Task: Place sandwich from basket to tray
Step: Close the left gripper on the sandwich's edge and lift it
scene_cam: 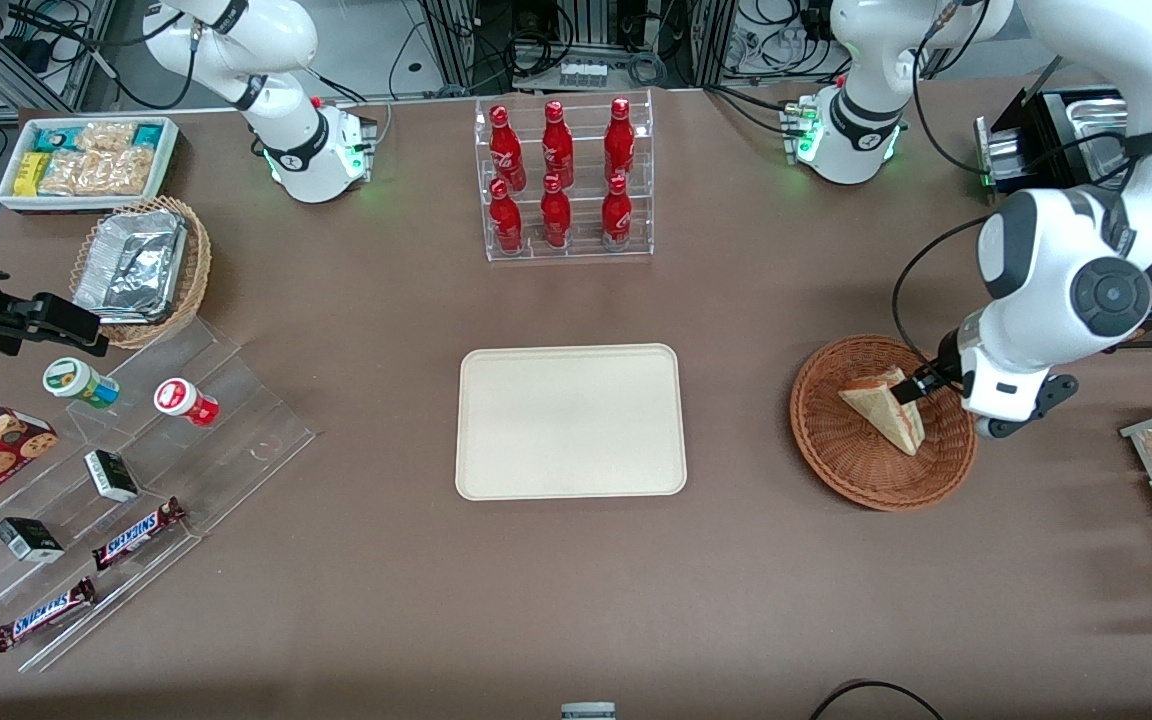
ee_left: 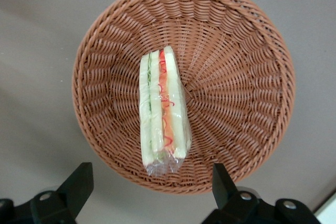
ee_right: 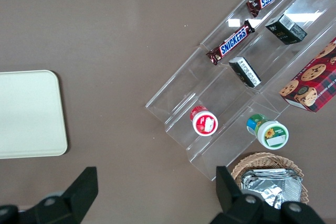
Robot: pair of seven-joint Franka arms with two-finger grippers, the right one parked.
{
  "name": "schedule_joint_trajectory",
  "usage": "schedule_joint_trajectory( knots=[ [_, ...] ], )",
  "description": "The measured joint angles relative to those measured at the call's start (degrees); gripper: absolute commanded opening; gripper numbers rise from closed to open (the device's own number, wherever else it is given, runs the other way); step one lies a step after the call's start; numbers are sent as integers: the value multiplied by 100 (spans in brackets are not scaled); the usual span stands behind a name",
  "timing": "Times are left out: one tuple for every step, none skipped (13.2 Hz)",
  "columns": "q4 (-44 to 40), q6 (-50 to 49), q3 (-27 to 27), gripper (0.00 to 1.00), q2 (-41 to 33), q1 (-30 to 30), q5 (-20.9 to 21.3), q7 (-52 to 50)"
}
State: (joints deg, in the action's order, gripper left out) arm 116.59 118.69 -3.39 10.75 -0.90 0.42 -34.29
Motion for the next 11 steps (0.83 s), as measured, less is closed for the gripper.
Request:
schedule_joint_trajectory(
  knots=[
    [20, 76, 0, 100, 79, 0, 0, 0],
    [53, 179, 0, 100, 152, 0, 0, -6],
    [129, 347, 1, 100, 199, 0, 0, -36],
    [256, 565, 1, 100, 224, 0, 0, -84],
    [400, 780, 1, 100, 234, 0, 0, -125],
    [551, 988, 1, 100, 236, 0, 0, -161],
    [696, 1184, 2, 100, 238, 0, 0, -190],
    [812, 1339, 2, 99, 241, 0, 0, -221],
    [887, 1438, 2, 88, 246, 0, 0, -260],
    [932, 1484, 3, 59, 257, 0, 0, -309],
    [946, 1523, 3, 37, 273, 0, 0, -396]
  ],
)
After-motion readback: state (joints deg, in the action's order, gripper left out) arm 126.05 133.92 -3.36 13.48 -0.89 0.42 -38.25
